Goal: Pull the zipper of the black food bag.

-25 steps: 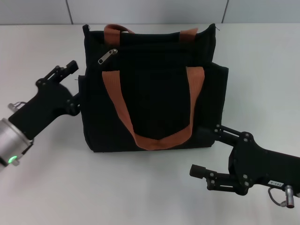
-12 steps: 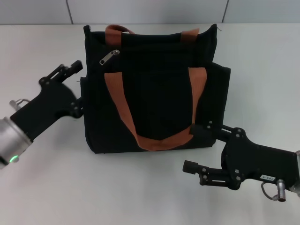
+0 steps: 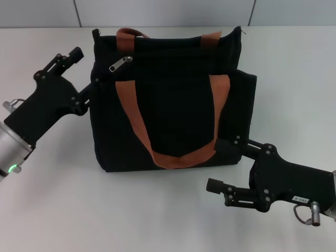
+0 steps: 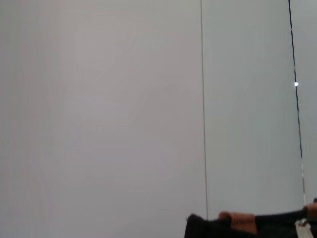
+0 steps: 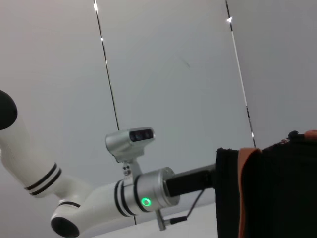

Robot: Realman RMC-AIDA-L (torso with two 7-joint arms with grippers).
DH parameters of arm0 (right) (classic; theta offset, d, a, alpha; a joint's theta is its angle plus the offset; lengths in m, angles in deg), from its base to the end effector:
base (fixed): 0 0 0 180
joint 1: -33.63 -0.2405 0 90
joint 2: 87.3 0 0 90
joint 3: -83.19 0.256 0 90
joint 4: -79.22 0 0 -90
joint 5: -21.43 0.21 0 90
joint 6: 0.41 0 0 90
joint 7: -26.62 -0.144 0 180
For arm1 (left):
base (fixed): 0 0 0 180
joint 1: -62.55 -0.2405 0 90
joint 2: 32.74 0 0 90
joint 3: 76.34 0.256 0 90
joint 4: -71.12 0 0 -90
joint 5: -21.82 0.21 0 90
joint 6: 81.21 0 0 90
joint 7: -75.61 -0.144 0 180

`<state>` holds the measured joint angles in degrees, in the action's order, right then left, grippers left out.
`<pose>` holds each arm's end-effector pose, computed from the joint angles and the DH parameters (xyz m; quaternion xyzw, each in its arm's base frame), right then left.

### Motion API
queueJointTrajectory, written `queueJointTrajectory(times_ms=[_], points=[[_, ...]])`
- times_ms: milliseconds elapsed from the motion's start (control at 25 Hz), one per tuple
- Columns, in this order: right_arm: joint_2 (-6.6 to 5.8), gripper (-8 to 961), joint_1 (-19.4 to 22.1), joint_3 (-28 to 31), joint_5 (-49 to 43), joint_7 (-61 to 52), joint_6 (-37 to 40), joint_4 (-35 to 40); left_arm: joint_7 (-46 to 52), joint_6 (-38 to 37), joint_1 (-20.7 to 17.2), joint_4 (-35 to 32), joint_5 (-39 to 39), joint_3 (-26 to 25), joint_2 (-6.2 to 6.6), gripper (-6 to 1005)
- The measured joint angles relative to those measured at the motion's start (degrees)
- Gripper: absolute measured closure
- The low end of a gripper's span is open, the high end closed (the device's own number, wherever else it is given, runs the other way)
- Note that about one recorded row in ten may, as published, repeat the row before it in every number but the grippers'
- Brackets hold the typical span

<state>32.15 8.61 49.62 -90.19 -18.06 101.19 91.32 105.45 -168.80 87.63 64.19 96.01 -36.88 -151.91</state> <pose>0.2700 0.2387 -0.0502 -0.9045 0.1215 0.3972 0.0970 -0.2888 0.2988 -0.0195 -0.8124 -0.1270 -0.4056 0.3992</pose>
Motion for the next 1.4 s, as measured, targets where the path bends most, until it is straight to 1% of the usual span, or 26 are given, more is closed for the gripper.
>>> queueJointTrajectory(times_ms=[120, 280, 600, 800, 1000, 1240, 1400], points=[[0.05, 127, -0.08, 0.01, 0.00, -0.03, -0.72, -0.05, -0.39, -0.74, -0.66, 0.43, -0.01, -0.88, -0.01, 275], [0.08, 127, -0.39, 0.01, 0.00, -0.08, -1.05, -0.07, -0.40, -0.42, -0.40, 1.53, -0.03, -1.95, -0.01, 275], [0.09, 127, -0.49, 0.01, 0.00, -0.15, -1.10, -0.15, -0.40, 0.08, -0.16, 1.74, -0.02, -2.48, -0.01, 276], [0.09, 127, -0.34, 0.01, 0.00, -0.14, -1.10, -0.15, -0.40, 3.16, 0.81, 2.39, 0.03, -2.58, -0.01, 276], [0.09, 127, -0.27, 0.01, 0.00, -0.15, -1.10, -0.15, -0.40, 4.56, 1.33, 2.51, 0.08, -2.50, 0.00, 308], [0.09, 126, -0.22, 0.01, 0.00, -0.15, -1.08, -0.15, -0.30, 4.65, 1.35, 2.55, 0.08, -2.18, -0.01, 504], [0.09, 126, -0.31, 0.01, 0.00, -0.15, -1.07, -0.15, -0.32, 4.61, 1.28, 2.54, 0.14, -2.18, 0.00, 663]])
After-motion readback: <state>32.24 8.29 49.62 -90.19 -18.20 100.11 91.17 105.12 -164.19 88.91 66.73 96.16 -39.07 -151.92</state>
